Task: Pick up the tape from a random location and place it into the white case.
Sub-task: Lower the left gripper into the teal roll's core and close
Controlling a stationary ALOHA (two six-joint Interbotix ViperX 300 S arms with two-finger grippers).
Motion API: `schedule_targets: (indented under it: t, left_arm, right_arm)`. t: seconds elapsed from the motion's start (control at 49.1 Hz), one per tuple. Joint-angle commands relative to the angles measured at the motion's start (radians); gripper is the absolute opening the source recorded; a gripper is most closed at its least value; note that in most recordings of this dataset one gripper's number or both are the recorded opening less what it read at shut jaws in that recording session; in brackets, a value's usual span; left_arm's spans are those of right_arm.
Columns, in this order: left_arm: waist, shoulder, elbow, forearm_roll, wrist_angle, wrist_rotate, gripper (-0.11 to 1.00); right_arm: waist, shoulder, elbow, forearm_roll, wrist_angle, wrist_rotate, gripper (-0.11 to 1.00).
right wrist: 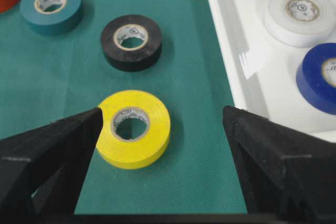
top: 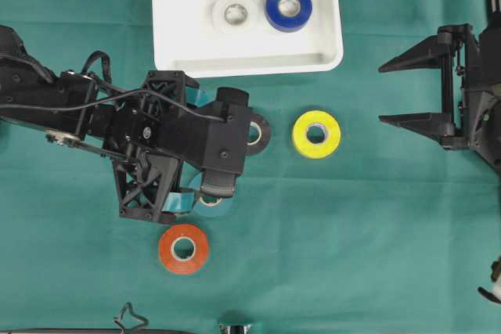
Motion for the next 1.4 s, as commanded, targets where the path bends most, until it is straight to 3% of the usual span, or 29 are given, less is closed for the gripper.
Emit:
schedule_targets:
  t: [0.0, 0.651, 1.384]
  left_arm:
    - [0.002, -0.014, -0.025, 0.003, -0.006, 0.002, 0.96]
    - [0.002, -0.014, -0.014, 0.003, -0.025, 0.002, 0.96]
    - [0.005, 0.143, 0.163, 0.003, -0.331, -0.002, 0.96]
  right_arm:
    - [0.0, 0.005, -0.026, -0.003, -0.006, -0.002, 0.89]
    - [0.002, 0.005, -0.025, -0.003, -0.006, -0.002, 0.89]
    - [0.002, 0.008, -0.025, -0.003, -0.005, -0.002, 0.89]
